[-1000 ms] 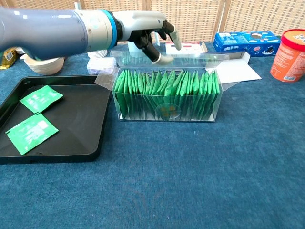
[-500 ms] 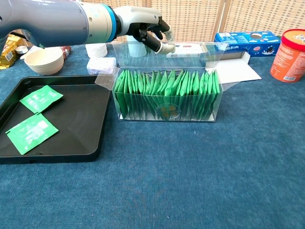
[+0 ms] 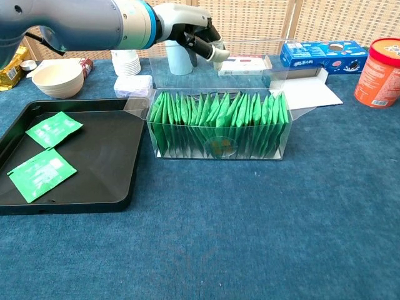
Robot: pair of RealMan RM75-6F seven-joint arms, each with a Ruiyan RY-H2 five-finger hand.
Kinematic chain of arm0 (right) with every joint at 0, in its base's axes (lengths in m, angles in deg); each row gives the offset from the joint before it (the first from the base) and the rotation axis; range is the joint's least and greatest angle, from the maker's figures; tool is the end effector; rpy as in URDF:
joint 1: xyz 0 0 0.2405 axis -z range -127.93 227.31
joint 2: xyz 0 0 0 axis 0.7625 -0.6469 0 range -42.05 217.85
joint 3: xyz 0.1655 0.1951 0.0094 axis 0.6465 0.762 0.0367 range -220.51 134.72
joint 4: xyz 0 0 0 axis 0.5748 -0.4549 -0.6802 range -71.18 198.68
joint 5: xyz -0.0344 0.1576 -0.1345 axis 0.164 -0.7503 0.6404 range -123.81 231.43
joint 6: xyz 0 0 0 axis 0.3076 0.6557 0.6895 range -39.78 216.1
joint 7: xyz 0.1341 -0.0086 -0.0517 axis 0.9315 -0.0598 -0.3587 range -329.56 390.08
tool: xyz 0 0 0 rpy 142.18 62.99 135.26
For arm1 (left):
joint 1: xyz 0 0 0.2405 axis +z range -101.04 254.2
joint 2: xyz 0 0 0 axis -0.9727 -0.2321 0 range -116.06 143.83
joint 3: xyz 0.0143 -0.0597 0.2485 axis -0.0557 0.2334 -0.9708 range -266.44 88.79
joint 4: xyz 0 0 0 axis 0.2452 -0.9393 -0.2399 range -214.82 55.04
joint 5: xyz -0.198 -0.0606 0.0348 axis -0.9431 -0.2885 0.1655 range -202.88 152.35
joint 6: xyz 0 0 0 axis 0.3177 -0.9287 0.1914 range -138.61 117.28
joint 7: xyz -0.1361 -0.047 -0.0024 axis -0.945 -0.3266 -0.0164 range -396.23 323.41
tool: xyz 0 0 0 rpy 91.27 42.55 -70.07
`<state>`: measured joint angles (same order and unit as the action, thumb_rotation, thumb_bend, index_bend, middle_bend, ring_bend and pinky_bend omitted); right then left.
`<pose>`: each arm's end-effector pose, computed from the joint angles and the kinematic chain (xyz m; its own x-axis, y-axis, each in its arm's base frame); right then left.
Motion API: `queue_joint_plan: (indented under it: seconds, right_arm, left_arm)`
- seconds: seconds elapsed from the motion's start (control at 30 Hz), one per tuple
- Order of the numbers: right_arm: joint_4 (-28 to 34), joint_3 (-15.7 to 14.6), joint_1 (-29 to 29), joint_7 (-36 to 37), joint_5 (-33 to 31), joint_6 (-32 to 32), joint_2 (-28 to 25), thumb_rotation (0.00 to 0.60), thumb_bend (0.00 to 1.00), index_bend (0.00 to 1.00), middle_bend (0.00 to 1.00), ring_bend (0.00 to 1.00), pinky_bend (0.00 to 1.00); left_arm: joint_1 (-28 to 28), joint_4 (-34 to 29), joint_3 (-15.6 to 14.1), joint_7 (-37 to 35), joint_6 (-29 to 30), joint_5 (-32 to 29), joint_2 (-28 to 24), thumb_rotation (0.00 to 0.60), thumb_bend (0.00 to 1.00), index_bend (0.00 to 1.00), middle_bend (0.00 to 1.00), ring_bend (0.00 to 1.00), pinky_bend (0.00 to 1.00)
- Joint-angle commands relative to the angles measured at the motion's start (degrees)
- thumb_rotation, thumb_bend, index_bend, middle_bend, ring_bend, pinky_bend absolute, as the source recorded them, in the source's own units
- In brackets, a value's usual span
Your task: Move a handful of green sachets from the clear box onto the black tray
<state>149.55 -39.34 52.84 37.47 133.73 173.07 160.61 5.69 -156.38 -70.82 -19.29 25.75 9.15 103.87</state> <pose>-0.3546 -0.1353 0.1272 0.2329 -0.0156 0.9724 -0.9448 0.2332 0.2300 0.0000 0.4241 -0.0301 0.3102 0.4486 0.8382 0.9087 -0.3989 -0.1228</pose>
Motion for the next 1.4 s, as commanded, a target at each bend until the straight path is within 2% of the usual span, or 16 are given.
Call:
queue_joint_plan:
  seconds: [0.03,0.3,0.53,0.7,0.97,1.23,1.33,1.4]
  right_arm:
    - [0.17,-0.09,-0.03,-0.19,-0.03,-0.22,0.1,0.6,0.43,0.02,0.11,0.12,0.26]
    - [0.57,-0.08,-0.19,-0.63,-0.05,-0.58,0.13,0.6,0.42,0.01,0.11,0.11,0.26]
    - [0.89,-0.09,-0.24,-1.07,-0.2,-0.81,0.19,0.6,0.42,0.01,0.11,0.12,0.26]
    - [1.09,0.0,-0.29,-1.29,-0.33,-0.88,0.25,0.6,0.41,0.0,0.11,0.12,0.26]
    - [1.16,0.13,-0.34,-1.33,-0.52,-0.99,0.35,0.6,0.41,0.0,0.11,0.12,0.26]
    - [1.38,0.19,-0.06,-1.07,-0.47,-0.48,0.18,0.6,0.41,0.0,0.11,0.12,0.26]
    - [1.42,0.23,0.04,-0.9,-0.39,-0.23,0.21,0.6,0.41,0.0,0.11,0.11,0.26]
    - [1.41,0.23,0.07,-0.82,-0.31,-0.15,0.22,0.6,0.41,0.0,0.11,0.12,0.26]
  left_arm:
    - [-0.66,0.61,-0.2,-0.67,-1.09,-1.48,-0.24,0.29,0.44,0.55,0.17,0.11,0.27]
    - [-2.71,1.98,-2.23,-0.73,-3.6,-6.4,-1.34,0.208,0.43,0.55,0.17,0.11,0.27]
    - [-3.92,5.24,-4.35,-1.3,-4.66,-8.77,-0.6,0.198,0.43,0.55,0.17,0.11,0.27]
    - [-3.64,6.69,-3.89,-3.36,-4.61,-8.24,0.04,0.177,0.43,0.55,0.17,0.11,0.27]
    - [-3.85,8.59,-4.72,-4.06,-5.03,-8.19,0.09,0.167,0.43,0.55,0.17,0.1,0.27]
    - [-3.99,10.46,-5.96,-3.5,-4.14,-7.46,0.48,0.138,0.43,0.45,0.13,0.04,0.27]
    - [-4.22,11.22,-7.94,-0.66,-1.78,-5.72,0.95,0.12,0.41,0.39,0.08,0.01,0.27]
    - [-4.25,11.31,-8.61,0.71,-0.46,-5.26,1.22,0.114,0.4,0.31,0.03,0.0,0.27]
